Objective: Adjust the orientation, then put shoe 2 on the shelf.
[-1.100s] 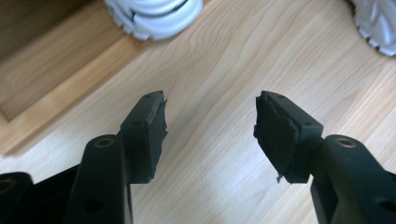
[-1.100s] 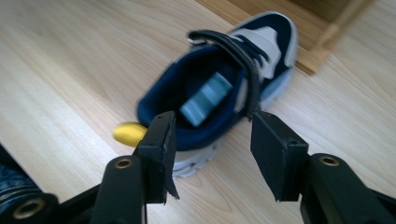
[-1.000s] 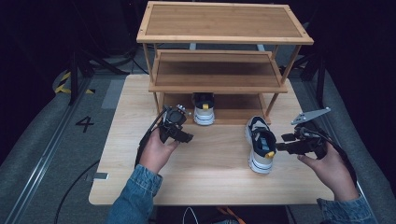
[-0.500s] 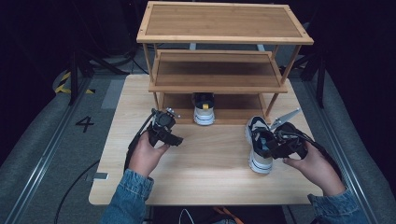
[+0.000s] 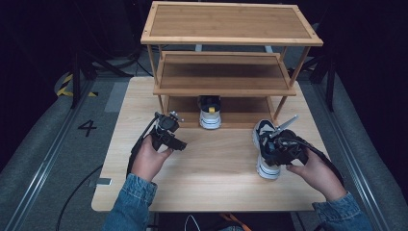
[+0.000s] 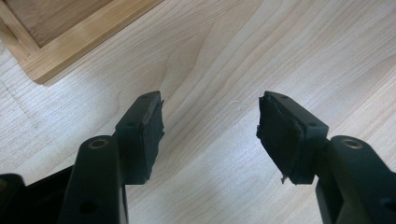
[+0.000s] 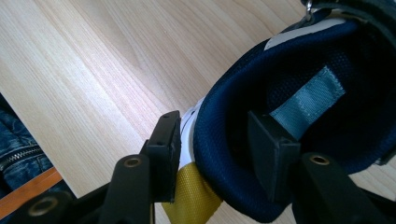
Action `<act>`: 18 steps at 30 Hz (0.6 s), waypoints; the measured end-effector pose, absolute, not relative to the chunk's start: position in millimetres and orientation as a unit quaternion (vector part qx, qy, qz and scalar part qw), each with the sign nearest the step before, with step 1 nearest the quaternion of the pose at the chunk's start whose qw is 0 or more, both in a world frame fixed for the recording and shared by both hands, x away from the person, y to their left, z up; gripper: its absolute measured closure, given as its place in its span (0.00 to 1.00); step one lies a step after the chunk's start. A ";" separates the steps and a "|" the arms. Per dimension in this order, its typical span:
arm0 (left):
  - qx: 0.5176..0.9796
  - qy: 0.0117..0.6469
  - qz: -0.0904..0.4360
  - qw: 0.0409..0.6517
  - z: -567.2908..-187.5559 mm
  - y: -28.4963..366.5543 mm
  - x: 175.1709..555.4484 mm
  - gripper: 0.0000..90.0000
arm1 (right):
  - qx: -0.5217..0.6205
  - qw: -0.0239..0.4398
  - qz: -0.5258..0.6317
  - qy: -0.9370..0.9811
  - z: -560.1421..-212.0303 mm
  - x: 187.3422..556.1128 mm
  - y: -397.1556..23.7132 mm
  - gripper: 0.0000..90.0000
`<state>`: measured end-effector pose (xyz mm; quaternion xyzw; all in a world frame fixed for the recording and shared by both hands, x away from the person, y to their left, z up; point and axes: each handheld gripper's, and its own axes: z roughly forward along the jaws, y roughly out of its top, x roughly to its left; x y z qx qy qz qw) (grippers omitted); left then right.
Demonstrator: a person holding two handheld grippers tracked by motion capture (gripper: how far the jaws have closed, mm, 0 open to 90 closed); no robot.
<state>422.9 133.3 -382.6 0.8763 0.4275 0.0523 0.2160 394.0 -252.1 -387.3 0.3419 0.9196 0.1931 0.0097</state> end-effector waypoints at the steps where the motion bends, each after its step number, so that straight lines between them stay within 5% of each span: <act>1: 0.876 0.427 0.052 0.216 -382.8 133.2 423.4 0.45 | 0.342 0.010 0.192 0.920 -388.4 394.1 -251.5 0.64; 7: 0.875 0.430 0.049 0.217 -381.4 134.2 427.2 0.45 | 0.319 0.018 0.196 0.927 -389.6 391.7 -249.8 0.77; 18: 0.869 0.438 0.057 0.223 -377.1 146.9 422.8 0.44 | 0.294 0.031 0.203 0.933 -377.4 392.5 -241.6 0.78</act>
